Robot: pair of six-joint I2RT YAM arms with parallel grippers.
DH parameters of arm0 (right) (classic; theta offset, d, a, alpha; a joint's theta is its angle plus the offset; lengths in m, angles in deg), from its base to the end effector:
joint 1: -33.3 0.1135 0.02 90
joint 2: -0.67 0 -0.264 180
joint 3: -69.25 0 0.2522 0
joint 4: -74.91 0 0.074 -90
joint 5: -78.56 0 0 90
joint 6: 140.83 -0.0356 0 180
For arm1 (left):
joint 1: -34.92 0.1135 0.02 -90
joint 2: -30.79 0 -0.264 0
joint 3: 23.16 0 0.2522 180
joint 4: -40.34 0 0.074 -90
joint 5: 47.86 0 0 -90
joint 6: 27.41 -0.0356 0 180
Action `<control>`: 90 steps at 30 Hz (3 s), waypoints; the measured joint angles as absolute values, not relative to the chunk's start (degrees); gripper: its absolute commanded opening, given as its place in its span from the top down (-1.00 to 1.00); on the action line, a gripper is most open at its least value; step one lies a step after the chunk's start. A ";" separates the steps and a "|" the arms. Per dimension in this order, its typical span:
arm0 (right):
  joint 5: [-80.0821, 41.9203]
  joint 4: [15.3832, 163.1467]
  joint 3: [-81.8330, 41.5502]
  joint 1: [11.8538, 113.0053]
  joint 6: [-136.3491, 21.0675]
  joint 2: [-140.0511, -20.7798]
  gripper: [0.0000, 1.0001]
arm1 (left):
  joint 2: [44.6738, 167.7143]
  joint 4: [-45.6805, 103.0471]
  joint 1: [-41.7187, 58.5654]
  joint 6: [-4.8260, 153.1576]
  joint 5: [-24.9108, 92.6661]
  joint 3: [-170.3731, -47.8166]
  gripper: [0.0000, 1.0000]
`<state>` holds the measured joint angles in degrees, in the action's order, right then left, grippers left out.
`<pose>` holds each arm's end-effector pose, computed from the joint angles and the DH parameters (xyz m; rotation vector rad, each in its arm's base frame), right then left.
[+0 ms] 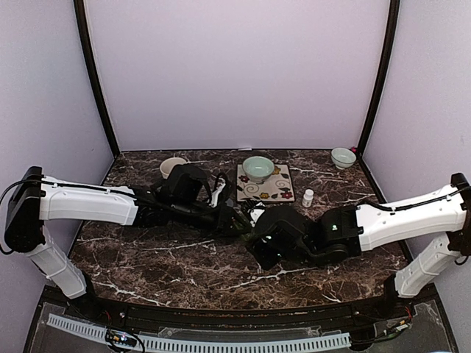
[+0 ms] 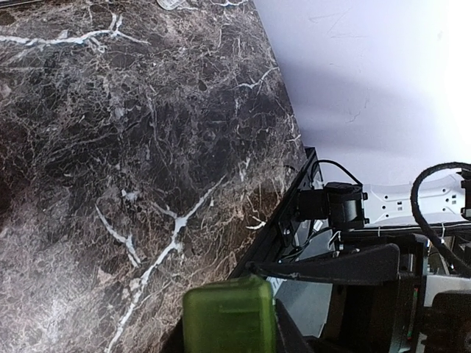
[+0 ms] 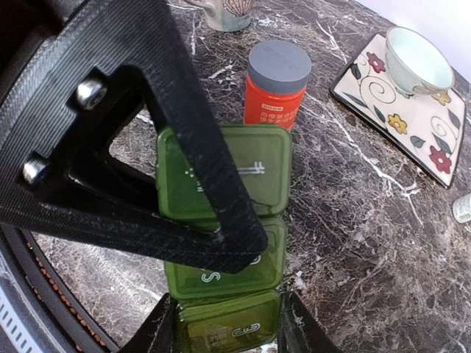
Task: Sort the pills into containers
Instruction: Open the lid of the pill container, then pass from the left arm to the right
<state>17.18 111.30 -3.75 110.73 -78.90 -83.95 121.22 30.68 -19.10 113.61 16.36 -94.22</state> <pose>0.0847 0.3015 0.2473 -0.7542 2.1793 0.3467 0.1946 -0.2945 0.2424 0.3886 2.4063 -1.4649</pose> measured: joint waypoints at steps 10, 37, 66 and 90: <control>3.96 104.77 2.59 105.07 -77.85 -76.98 0.26 | 121.22 33.21 -19.10 113.63 16.01 -93.74 1.00; -7.01 98.76 9.39 99.23 -81.07 -70.14 -0.10 | 121.68 30.77 -18.16 110.75 16.18 -91.51 1.00; 16.26 110.58 -3.12 110.10 -78.79 -86.84 0.10 | 122.34 29.52 -18.16 110.79 16.03 -92.02 1.00; 4.66 99.74 6.52 103.43 -80.65 -78.38 1.00 | 122.29 36.12 -18.05 111.16 13.01 -90.05 1.00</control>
